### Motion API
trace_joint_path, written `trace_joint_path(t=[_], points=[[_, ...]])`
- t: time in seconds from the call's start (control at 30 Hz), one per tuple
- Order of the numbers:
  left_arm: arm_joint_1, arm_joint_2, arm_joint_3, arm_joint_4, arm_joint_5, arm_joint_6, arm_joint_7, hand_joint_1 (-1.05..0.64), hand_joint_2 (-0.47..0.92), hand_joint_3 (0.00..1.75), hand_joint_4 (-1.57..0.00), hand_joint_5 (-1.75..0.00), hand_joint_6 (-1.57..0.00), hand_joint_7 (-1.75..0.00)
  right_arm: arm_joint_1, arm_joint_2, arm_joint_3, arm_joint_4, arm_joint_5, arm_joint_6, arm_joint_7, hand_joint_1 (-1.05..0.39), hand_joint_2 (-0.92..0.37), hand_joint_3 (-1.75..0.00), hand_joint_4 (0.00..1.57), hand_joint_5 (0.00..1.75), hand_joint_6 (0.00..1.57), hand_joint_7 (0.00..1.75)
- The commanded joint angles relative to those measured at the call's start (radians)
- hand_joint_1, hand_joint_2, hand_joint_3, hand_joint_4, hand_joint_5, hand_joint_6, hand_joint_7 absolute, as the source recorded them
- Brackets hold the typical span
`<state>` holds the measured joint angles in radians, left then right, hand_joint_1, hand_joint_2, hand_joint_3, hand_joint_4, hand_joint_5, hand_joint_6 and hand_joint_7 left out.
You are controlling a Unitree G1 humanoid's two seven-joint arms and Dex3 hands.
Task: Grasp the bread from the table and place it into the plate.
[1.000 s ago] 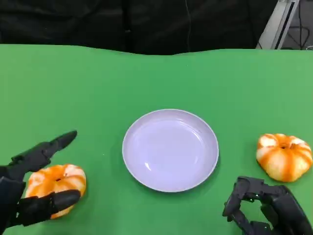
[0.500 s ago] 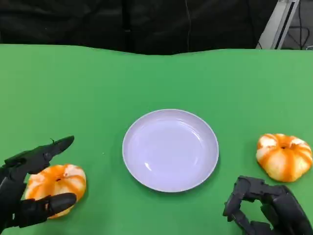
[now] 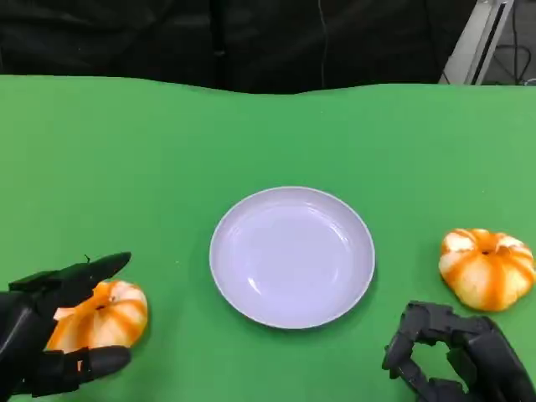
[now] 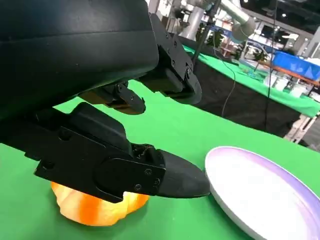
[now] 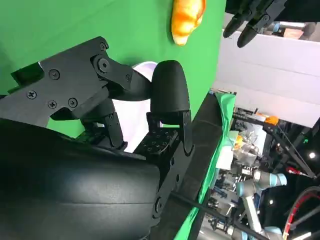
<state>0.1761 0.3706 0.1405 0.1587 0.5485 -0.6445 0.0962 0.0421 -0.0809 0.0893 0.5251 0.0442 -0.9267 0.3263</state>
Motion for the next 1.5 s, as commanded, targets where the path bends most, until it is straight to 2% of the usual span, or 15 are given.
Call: trace_joint_path(t=[0.03, 0.5, 0.73, 1.0, 1.27, 1.33, 1.43, 1.5], points=[[-0.012, 0.037, -0.037, 0.028, 0.059, 0.072, 0.026, -0.92, 0.92, 0.32, -0.62, -0.01, -0.55, 0.0, 0.012, -0.016, -0.012, -0.025, 0.004, 0.002, -0.007, -0.23, -0.62, -0.89, 0.8, 1.59, 0.8, 1.32], [-0.067, 0.073, -0.122, 0.139, 0.072, 0.122, 0.078, -0.93, 0.92, 0.32, -0.61, 0.0, -0.53, 0.0, 0.016, -0.015, -0.012, -0.031, 0.01, 0.002, -0.005, -0.23, -0.61, -0.92, 0.81, 1.59, 0.81, 1.31], [-0.142, 0.098, -0.177, 0.251, 0.094, 0.151, 0.104, -0.91, 0.92, 0.31, -0.59, 0.0, -0.52, 0.0, 0.017, -0.017, -0.012, -0.037, 0.01, 0.007, -0.003, -0.21, -0.6, -0.94, 0.81, 1.58, 0.81, 1.31], [-0.247, 0.118, -0.249, 0.427, 0.098, 0.182, 0.121, -0.84, 0.92, 0.13, -0.57, 0.0, -0.53, -0.01, 0.02, -0.017, -0.012, -0.037, 0.011, 0.007, -0.003, -0.2, -0.62, -0.91, 0.82, 1.58, 0.81, 1.3], [-0.319, 0.137, -0.307, 0.544, 0.084, 0.181, 0.104, -0.86, 0.92, 0.13, -0.53, 0.0, -0.52, 0.0, 0.022, -0.017, -0.012, -0.041, 0.012, 0.009, -0.002, -0.21, -0.63, -0.9, 0.82, 1.57, 0.82, 1.29], [-0.326, 0.143, -0.319, 0.551, 0.076, 0.184, 0.088, -0.81, 0.92, 0.11, -0.52, 0.0, -0.52, 0.0, 0.023, -0.018, -0.011, -0.044, 0.012, 0.013, -0.002, -0.22, -0.62, -0.9, 0.81, 1.57, 0.82, 1.29], [-0.323, 0.153, -0.332, 0.541, 0.05, 0.182, 0.04, -0.5, 0.86, 0.04, -0.52, 0.0, -0.54, 0.0, 0.022, -0.018, -0.012, -0.039, 0.01, 0.002, -0.003, -0.22, -0.62, -0.9, 0.81, 1.57, 0.81, 1.3], [-0.321, 0.16, -0.342, 0.534, 0.041, 0.184, 0.016, -0.45, 0.87, 0.04, -0.52, 0.0, -0.55, -0.01, 0.022, -0.017, -0.011, -0.043, 0.014, 0.009, -0.001, -0.22, -0.62, -0.9, 0.81, 1.57, 0.81, 1.3]])
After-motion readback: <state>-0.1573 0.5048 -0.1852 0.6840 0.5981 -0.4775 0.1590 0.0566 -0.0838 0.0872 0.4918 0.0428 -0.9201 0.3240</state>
